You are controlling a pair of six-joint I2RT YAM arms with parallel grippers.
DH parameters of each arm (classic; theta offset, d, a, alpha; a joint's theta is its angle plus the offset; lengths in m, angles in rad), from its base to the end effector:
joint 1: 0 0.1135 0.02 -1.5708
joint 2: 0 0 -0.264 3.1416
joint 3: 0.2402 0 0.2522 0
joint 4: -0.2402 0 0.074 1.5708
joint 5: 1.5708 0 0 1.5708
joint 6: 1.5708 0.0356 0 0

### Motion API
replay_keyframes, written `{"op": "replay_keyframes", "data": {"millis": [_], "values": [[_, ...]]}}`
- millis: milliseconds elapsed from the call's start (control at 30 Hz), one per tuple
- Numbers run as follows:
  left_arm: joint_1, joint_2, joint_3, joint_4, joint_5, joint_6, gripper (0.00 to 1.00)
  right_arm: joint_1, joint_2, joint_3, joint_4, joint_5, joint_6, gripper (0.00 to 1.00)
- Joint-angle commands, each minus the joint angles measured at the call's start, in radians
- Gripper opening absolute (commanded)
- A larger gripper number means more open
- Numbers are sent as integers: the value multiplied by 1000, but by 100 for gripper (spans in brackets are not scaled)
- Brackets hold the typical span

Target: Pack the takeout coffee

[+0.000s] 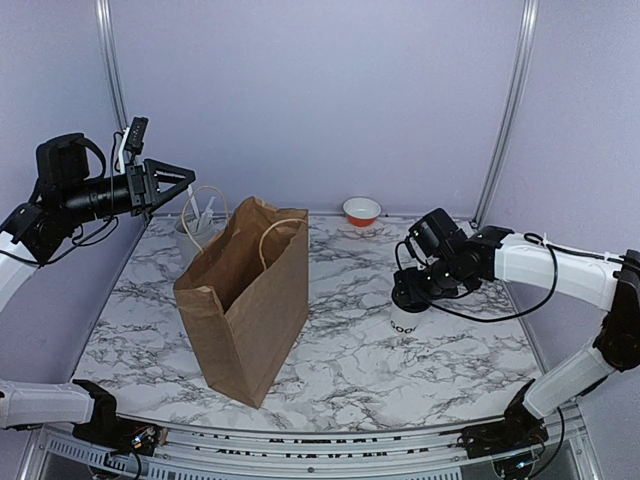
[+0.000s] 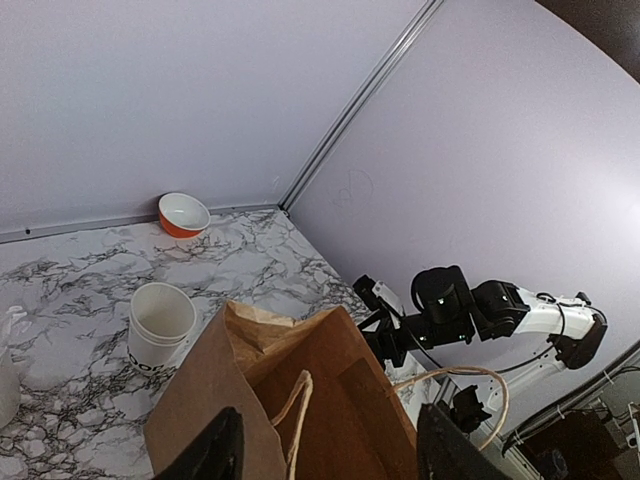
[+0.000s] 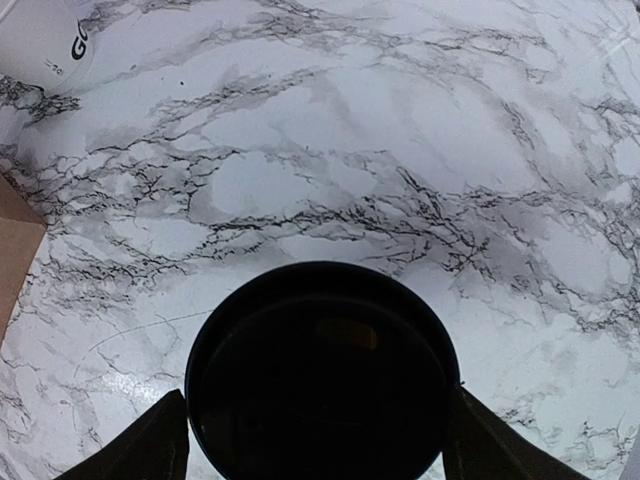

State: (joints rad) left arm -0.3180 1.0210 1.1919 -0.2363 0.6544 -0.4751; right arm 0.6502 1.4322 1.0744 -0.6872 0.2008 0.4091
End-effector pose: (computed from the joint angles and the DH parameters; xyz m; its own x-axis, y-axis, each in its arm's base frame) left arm 0.1977 -0.0879 0.4327 -0.4326 -0.2397 -0.8692 0.7052 0.5106 -0.4918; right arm 0.2340 0.1691 0.2512 -0.8359 -0.1460 -0.5291 -0.1973 0.9795 0.0414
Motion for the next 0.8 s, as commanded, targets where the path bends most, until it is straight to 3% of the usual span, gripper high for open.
{"op": "replay_keyframes", "data": {"millis": [0, 467, 767], "values": [[-3, -11, -4, 21, 24, 1, 59, -17, 7, -9, 29, -3, 10, 83], [-18, -7, 18, 32, 46, -27, 58, -17, 27, 18, -2, 0, -4, 70], [-19, -62, 40, 6, -9, -10, 60, -17, 10, 71, -20, 0, -21, 68]]}}
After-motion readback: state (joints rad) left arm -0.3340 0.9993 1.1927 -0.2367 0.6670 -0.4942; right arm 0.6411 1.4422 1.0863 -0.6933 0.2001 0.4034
